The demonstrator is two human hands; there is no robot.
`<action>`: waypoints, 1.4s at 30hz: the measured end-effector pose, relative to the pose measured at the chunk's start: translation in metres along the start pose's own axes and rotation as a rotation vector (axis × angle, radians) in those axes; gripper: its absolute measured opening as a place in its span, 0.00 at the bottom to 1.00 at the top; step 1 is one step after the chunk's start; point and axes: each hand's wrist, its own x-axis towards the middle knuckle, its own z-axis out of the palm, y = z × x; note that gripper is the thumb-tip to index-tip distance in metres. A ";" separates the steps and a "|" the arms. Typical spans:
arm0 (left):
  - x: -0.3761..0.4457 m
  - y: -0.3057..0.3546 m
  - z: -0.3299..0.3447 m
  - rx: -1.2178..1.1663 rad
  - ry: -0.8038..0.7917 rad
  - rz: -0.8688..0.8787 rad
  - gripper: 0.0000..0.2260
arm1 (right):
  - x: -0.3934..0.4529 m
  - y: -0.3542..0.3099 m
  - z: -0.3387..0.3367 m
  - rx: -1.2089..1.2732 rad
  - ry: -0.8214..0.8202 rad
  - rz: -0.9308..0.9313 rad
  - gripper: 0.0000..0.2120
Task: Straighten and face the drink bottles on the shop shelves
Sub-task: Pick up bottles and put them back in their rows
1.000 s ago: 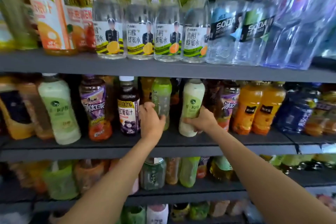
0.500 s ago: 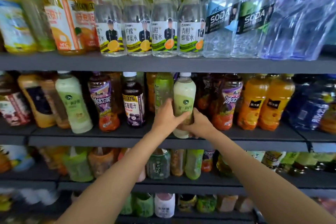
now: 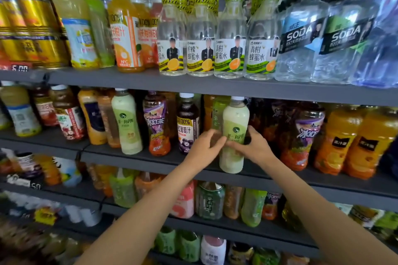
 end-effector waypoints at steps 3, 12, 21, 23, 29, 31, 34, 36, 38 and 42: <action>-0.012 -0.015 -0.004 0.018 0.155 -0.051 0.12 | 0.002 -0.001 0.004 -0.022 -0.010 -0.001 0.33; -0.030 -0.026 -0.023 0.000 0.213 0.043 0.14 | -0.012 -0.018 0.032 -0.134 -0.002 -0.105 0.28; -0.058 -0.068 -0.101 0.031 0.070 0.166 0.23 | -0.025 -0.077 0.111 -0.247 -0.024 -0.281 0.28; -0.066 -0.089 -0.131 -0.019 0.079 0.125 0.27 | -0.029 -0.100 0.148 -0.237 -0.046 -0.312 0.30; -0.081 -0.154 -0.227 0.034 0.078 0.086 0.33 | -0.026 -0.151 0.256 -0.156 -0.081 -0.314 0.32; -0.083 -0.166 -0.248 0.031 0.050 0.052 0.33 | -0.022 -0.161 0.277 -0.179 -0.094 -0.280 0.30; -0.080 -0.185 -0.273 -0.032 0.082 0.011 0.31 | -0.014 -0.181 0.298 -0.134 -0.157 -0.247 0.27; -0.078 -0.198 -0.286 -0.109 0.140 -0.046 0.30 | -0.006 -0.195 0.304 -0.115 -0.202 -0.222 0.25; -0.077 -0.207 -0.299 -0.203 0.206 -0.097 0.24 | 0.000 -0.204 0.307 -0.088 -0.261 -0.151 0.25; -0.075 -0.229 -0.323 -0.264 0.329 -0.204 0.22 | 0.014 -0.206 0.319 0.007 -0.267 -0.015 0.20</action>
